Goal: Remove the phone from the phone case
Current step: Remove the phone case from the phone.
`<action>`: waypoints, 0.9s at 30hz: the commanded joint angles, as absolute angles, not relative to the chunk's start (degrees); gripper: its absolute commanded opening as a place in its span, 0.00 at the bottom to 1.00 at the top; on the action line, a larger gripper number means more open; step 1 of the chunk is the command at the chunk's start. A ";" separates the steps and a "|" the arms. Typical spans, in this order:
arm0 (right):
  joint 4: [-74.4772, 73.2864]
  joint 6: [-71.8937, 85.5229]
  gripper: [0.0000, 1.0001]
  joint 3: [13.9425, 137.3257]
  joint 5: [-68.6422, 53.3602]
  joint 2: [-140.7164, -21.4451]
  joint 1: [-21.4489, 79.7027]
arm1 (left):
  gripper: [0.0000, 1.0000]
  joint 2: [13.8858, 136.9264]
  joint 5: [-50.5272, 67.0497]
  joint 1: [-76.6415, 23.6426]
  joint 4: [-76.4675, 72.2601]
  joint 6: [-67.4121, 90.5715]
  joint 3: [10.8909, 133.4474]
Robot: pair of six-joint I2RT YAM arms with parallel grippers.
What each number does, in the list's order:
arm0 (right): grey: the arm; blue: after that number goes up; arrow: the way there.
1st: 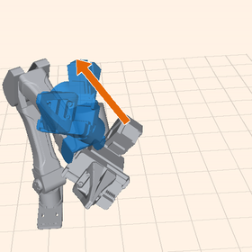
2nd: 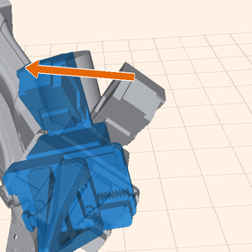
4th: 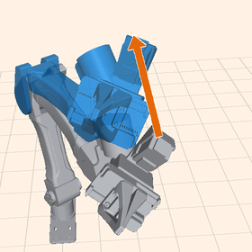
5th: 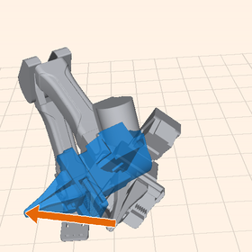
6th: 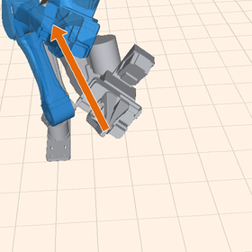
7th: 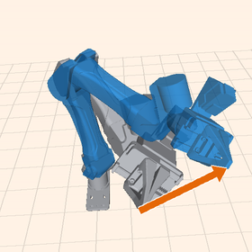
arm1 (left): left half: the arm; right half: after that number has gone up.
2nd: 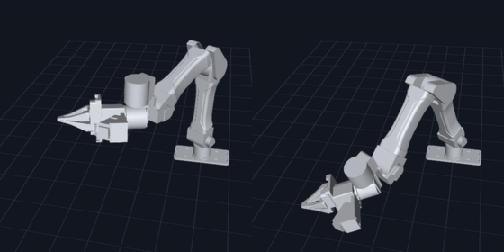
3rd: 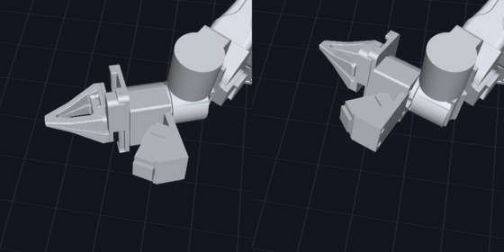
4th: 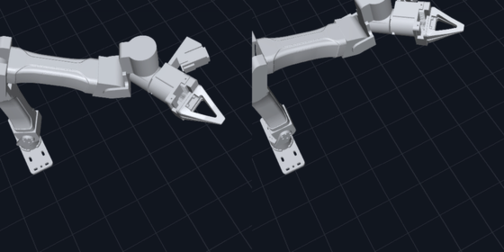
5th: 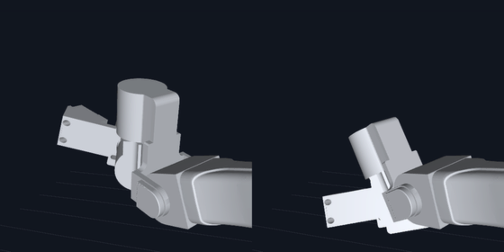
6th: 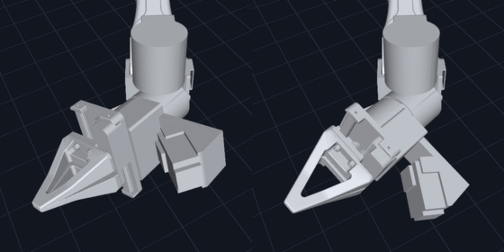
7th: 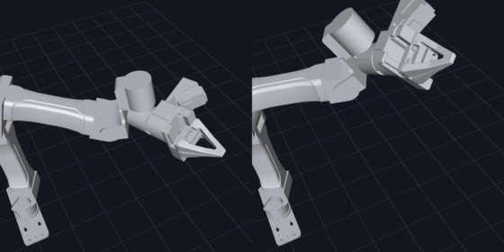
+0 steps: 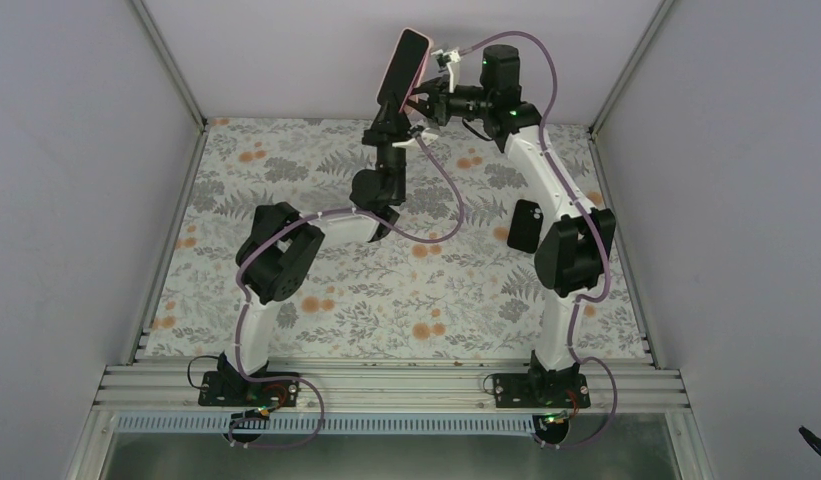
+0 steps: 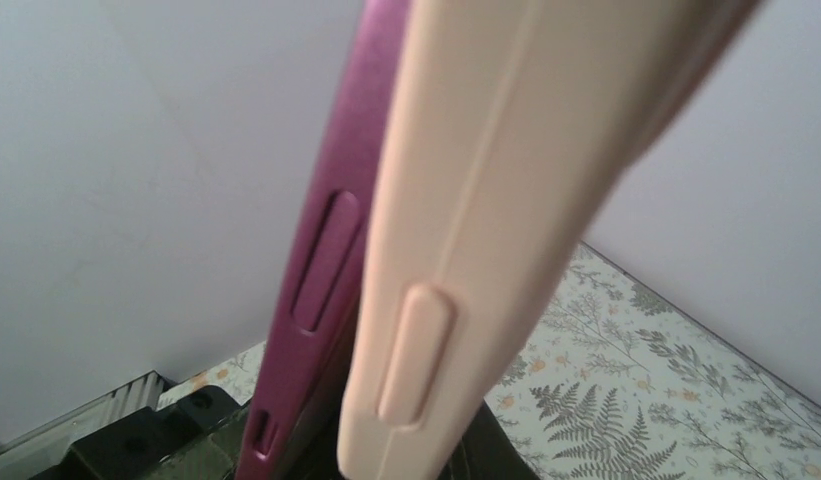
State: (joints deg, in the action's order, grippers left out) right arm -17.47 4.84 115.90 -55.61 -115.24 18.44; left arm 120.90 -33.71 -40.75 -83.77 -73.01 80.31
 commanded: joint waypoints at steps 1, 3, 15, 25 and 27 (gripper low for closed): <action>-31.48 7.62 0.03 111.65 -74.11 -113.91 25.10 | 0.02 119.99 -31.91 -38.18 -89.65 -79.09 82.63; -30.56 8.41 0.03 111.12 -73.19 -113.84 24.78 | 0.02 120.04 -31.63 -38.47 -90.77 -79.74 82.00; -30.86 9.04 0.03 113.92 -50.92 -116.79 17.83 | 0.02 113.73 -33.18 -40.21 -89.70 -80.01 76.95; -38.40 -7.35 0.03 121.85 -25.48 -116.72 12.26 | 0.02 93.49 -34.21 -41.59 -52.31 -63.85 73.92; -37.93 -9.97 0.03 121.21 -20.30 -115.62 12.08 | 0.02 90.26 -33.34 -41.42 -42.70 -60.56 75.14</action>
